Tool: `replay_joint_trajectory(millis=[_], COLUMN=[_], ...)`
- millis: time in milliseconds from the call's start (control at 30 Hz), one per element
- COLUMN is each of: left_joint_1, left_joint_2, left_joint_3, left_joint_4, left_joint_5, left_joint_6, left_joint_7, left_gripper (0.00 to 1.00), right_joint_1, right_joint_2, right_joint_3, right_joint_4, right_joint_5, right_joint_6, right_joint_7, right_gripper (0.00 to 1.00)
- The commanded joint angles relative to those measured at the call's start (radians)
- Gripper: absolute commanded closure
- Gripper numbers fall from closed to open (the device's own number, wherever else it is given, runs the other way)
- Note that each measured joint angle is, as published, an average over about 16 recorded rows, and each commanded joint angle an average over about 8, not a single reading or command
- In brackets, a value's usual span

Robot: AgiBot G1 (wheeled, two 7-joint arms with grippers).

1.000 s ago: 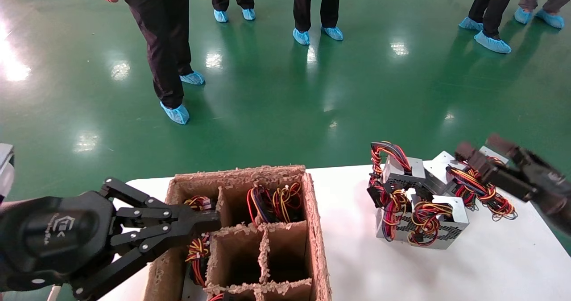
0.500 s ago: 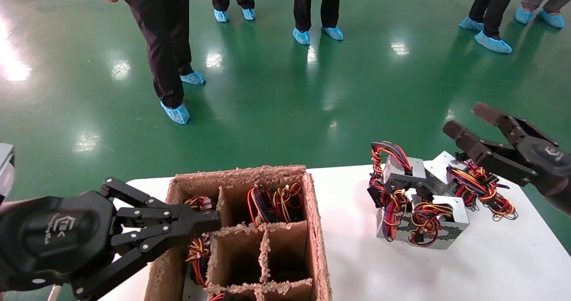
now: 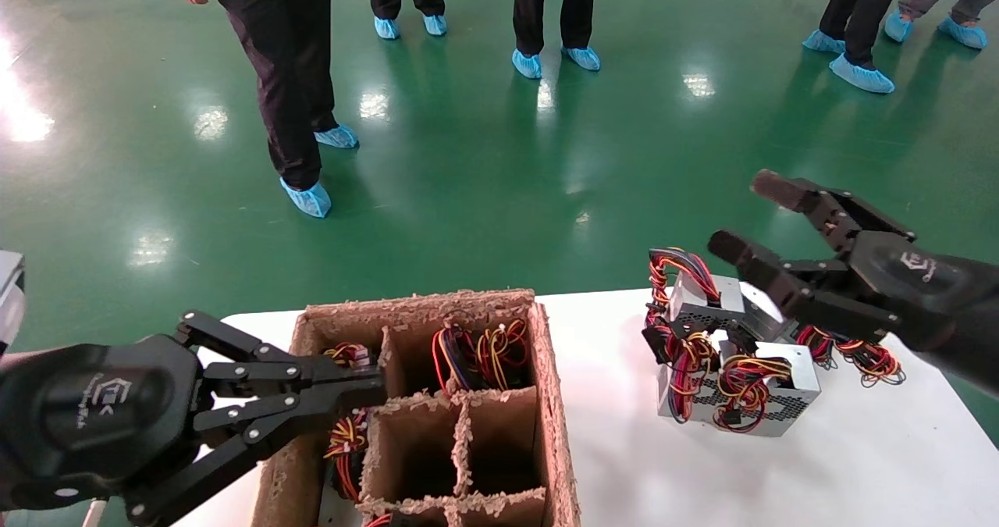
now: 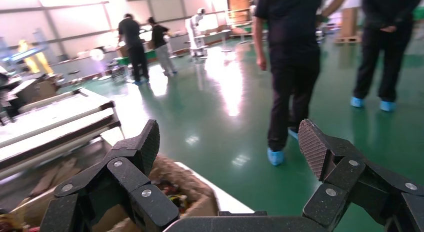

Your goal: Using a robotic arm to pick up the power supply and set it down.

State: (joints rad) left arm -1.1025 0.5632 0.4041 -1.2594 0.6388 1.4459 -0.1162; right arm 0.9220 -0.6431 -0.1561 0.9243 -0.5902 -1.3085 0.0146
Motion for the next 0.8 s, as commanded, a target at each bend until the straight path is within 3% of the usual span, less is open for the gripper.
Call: replay_joint_trajectory(millis=[33,800], left_joint_1=[0.000,0.000], left_joint_2=[0.000,0.000], left_joint_3=[0.000,0.000], left_joint_4=[0.000,0.000], left_joint_5=[0.000,0.000], left_joint_6=[0.000,0.000], left_joint_7=[0.000,0.000], left_gripper=[0.00,0.00], right_joint_1=[0.008,0.105], right_joint_2=[0.002,0.022], right_joint_3=[-0.007,-0.085], right_joint_4=[0.020,0.247], right_joint_5=[-0.008,-0.096], right_joint_6=[-0.010,-0.129], right_joint_7=[0.010,0.119], right_gripper=[0.00,0.00])
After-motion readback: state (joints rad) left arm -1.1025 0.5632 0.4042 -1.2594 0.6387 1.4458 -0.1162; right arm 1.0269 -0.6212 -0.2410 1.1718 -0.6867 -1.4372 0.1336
